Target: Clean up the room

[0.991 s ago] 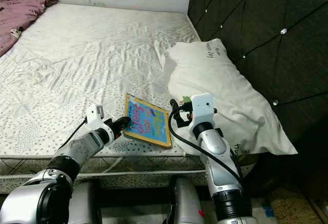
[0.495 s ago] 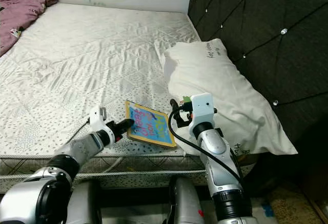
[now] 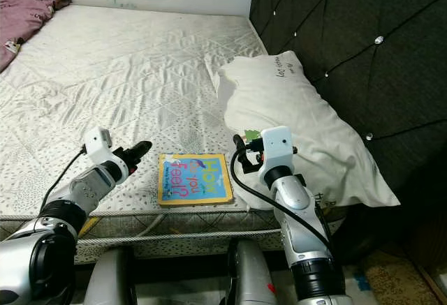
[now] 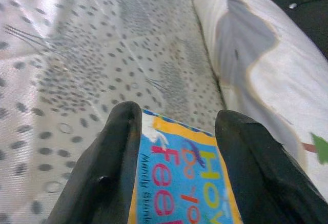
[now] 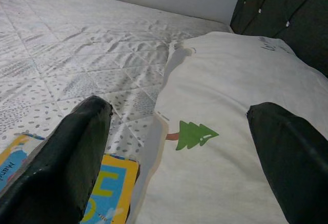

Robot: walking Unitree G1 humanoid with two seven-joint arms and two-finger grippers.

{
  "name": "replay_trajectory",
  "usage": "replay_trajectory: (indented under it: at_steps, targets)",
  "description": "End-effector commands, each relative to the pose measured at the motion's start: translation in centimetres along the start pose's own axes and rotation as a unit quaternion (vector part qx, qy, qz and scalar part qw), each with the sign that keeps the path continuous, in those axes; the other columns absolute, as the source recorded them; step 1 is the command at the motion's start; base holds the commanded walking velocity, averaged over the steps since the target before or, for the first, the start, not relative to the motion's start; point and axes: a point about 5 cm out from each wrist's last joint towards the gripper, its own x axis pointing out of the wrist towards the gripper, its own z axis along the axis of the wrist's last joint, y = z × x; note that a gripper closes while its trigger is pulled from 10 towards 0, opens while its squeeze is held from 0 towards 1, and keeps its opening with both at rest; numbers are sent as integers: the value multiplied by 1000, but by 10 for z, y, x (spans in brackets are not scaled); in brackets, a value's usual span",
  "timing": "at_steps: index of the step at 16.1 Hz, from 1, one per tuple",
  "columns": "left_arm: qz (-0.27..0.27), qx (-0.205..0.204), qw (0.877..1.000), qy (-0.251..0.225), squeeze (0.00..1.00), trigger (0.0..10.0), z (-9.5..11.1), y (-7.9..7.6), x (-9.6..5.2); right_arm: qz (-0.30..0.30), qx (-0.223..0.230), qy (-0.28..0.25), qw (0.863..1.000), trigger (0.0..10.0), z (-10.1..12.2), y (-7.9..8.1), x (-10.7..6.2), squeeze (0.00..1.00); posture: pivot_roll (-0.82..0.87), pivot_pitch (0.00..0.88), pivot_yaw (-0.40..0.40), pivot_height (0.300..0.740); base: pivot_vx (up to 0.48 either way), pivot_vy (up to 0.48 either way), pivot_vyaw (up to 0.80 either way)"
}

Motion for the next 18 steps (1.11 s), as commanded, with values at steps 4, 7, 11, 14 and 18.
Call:
replay_trajectory:
  at_steps: [4, 7, 11, 14, 18]
  targets:
    - [-19, 92, 996, -4, 1000, 10000, -22, -22, 7, -2, -1, -7, 1000, 10000, 3, -2, 1, 0, -76, 0, -105, 538, 0, 0, 0]
    - [-41, 128, 990, -45, 1000, 10000, -41, -38, 1, 2, 4, -7, 1000, 10000, 3, 2, 2, 0, -62, 0, -101, 538, 0, 0, 0]
    - [-41, 190, 981, -19, 1000, 10000, -76, -39, -19, 6, 18, -3, 1000, 10000, -3, 13, 3, 0, -24, 0, -84, 538, 0, 0, 0]
    - [-75, 200, 976, 51, 1000, 10000, -98, -48, -18, 6, 23, -7, 1000, 10000, -2, 16, 5, 0, -28, 0, -70, 538, 0, 0, 0]
    - [-99, 226, 960, 132, 1000, 10000, -118, -51, -22, -7, 20, -7, 1000, 10000, -3, 8, 3, 0, -40, 0, -56, 538, 0, 0, 0]
